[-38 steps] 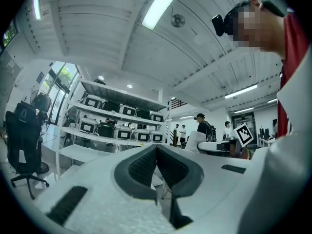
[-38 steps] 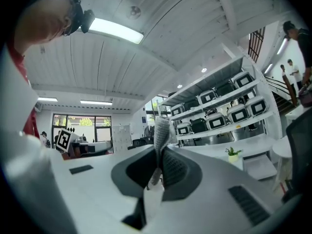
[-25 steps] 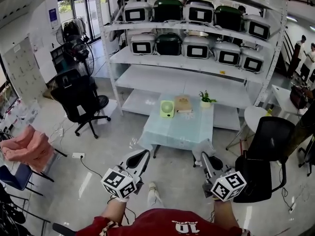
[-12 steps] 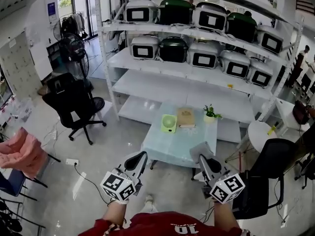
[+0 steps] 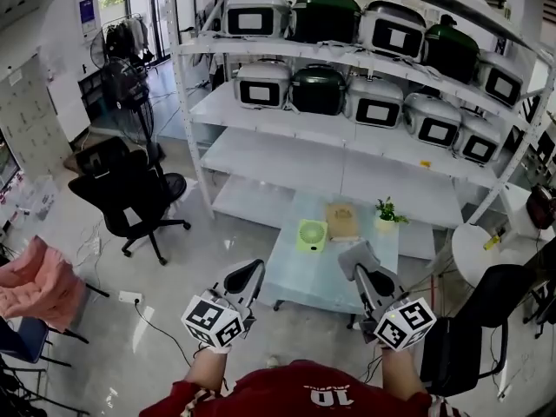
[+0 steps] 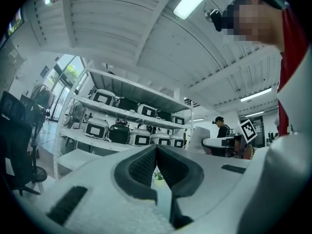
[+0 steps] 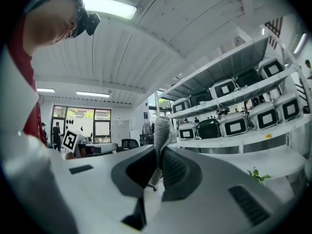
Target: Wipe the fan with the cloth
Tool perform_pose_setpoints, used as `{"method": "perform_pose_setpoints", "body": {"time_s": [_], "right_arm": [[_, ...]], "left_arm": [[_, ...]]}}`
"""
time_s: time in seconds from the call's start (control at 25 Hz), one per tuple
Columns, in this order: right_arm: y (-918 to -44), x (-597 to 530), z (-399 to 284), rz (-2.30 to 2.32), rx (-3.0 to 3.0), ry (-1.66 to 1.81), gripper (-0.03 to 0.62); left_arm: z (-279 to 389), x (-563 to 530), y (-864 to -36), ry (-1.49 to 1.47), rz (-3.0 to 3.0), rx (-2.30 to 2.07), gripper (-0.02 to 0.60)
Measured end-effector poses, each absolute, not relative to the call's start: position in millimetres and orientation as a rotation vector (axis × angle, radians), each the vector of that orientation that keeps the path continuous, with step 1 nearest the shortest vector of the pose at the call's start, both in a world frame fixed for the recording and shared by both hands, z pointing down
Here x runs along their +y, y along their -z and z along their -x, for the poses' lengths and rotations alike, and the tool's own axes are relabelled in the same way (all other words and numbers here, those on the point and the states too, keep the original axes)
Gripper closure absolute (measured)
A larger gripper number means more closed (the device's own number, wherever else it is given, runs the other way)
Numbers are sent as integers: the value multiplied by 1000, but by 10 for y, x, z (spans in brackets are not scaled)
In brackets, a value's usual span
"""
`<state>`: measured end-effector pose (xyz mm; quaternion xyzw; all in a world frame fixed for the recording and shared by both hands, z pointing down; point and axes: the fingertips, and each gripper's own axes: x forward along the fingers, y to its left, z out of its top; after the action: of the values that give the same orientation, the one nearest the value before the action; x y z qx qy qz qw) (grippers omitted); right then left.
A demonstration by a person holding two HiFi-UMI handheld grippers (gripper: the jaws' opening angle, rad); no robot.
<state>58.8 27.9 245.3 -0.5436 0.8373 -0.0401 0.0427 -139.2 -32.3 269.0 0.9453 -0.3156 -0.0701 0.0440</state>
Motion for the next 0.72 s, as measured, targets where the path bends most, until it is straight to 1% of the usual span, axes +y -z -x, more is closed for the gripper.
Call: {"method": "perform_pose_setpoints", "body": {"time_s": [0.32,0.52,0.72], "right_arm": [[-2547,-576,-497,1694,2534,158,577],[-2822,-808,-693,1756,2496,290,577],[-3072,-1036,-823,1750,2515,368,577]], "left_arm": [[1354,-1056,-2732,189,-2934,-859,580],[1233,-1283,-2925,208,-2890,-748,580],[1166,-1461,-3132,182,-2849,-800,581]]}}
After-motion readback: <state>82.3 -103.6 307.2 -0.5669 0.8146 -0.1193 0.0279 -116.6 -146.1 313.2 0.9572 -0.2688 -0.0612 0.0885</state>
